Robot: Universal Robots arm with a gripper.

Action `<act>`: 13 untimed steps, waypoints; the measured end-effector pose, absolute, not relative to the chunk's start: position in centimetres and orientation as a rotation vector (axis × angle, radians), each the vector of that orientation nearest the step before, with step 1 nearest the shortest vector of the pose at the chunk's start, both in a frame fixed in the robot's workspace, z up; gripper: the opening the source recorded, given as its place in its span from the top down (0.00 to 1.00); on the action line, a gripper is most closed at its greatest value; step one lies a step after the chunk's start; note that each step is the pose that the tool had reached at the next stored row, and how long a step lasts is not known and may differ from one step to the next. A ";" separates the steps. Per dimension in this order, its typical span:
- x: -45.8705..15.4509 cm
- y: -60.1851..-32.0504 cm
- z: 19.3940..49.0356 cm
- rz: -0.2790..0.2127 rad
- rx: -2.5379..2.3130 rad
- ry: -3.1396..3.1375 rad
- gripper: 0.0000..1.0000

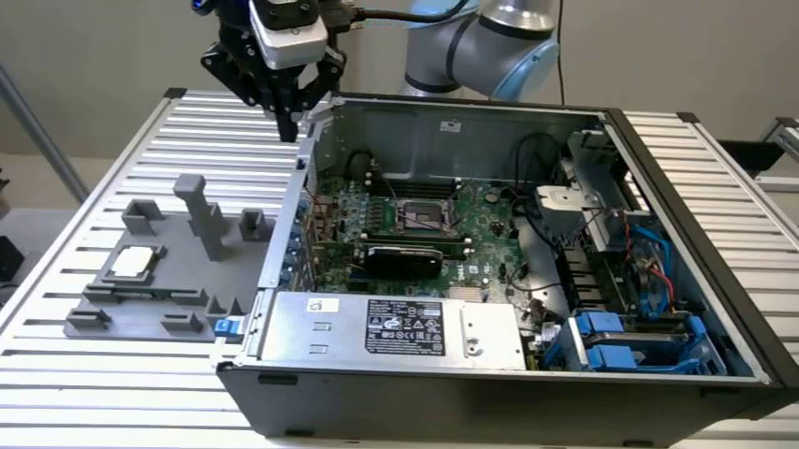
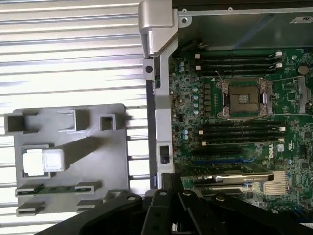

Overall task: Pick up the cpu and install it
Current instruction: 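Reach for the cpu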

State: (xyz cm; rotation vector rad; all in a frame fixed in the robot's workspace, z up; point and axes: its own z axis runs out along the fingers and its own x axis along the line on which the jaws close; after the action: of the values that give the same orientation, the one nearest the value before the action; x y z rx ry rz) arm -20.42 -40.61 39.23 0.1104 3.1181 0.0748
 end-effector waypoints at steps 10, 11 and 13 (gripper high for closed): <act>-25.0 -40.7 38.9 0.070 0.110 3.118 0.89; -25.4 -40.7 38.8 0.069 0.110 3.118 0.89; -26.3 -40.7 38.6 0.067 0.110 3.118 0.89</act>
State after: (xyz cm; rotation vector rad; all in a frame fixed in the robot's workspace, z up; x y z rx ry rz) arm -26.33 -40.70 38.64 0.1102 3.1180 0.0666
